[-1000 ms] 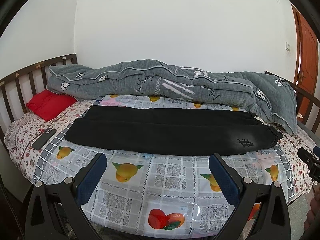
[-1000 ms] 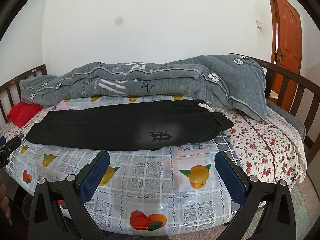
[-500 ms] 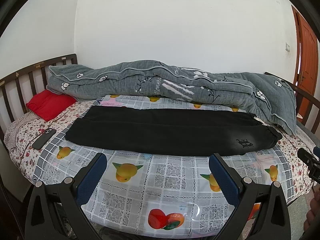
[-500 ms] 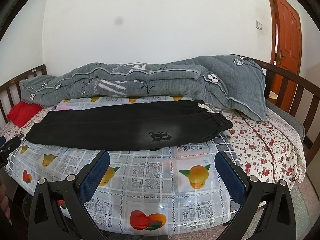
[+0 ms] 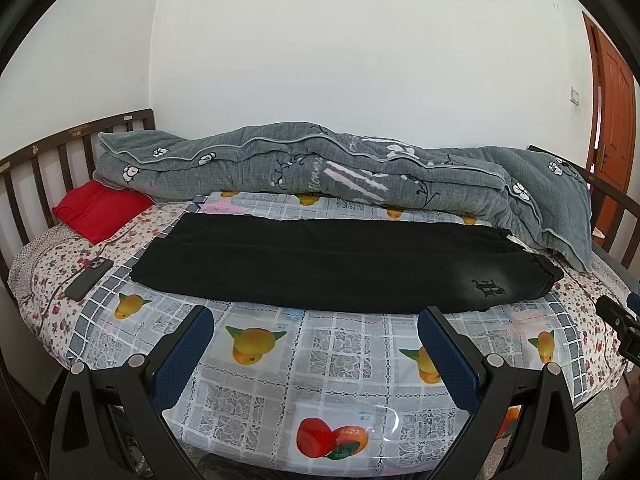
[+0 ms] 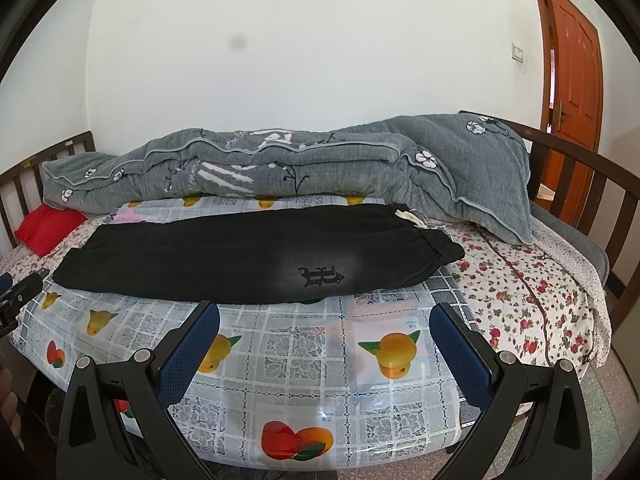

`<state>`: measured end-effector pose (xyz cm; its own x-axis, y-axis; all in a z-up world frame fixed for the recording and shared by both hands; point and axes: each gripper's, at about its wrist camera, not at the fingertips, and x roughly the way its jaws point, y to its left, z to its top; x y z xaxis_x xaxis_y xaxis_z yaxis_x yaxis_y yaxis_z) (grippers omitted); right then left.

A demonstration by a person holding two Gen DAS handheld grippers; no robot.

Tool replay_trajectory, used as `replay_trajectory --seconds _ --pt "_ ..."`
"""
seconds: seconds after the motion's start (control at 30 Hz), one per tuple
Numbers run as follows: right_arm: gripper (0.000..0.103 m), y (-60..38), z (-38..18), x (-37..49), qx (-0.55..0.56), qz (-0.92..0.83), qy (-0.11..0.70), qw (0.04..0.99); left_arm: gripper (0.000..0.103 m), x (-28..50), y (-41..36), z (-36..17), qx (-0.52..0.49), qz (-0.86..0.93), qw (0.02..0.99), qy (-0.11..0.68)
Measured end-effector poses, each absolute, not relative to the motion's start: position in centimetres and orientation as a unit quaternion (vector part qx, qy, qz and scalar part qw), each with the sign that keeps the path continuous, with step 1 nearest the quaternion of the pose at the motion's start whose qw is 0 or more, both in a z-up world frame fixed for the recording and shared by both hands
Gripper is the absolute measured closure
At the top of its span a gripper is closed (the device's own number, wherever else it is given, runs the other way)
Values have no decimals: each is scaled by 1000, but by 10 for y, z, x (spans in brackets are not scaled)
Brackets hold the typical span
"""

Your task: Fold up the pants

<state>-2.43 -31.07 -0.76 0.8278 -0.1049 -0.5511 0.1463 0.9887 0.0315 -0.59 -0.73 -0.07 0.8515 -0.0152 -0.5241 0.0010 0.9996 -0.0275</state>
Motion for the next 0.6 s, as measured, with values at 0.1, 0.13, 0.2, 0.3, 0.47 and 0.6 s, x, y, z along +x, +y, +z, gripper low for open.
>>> replay_trajectory --seconds 0.1,0.13,0.2,0.3,0.47,0.6 --pt "0 -311 -6 -25 36 -66 286 955 0 -6 -8 -1 -14 -6 962 273" --pt "0 -310 -5 -24 37 -65 286 955 0 -6 -8 -1 -14 -6 962 273" --pt "0 -310 -6 -25 36 -66 285 955 0 -7 -8 0 -14 -6 962 273" --pt "0 -310 -6 -25 36 -66 285 955 0 -7 -8 0 -14 -6 962 273" --pt "0 -310 -6 -25 36 -66 285 956 0 -7 -7 0 -15 -6 962 273" --pt "0 -308 -5 -25 35 -66 285 956 0 -7 -7 0 -15 -6 962 273"
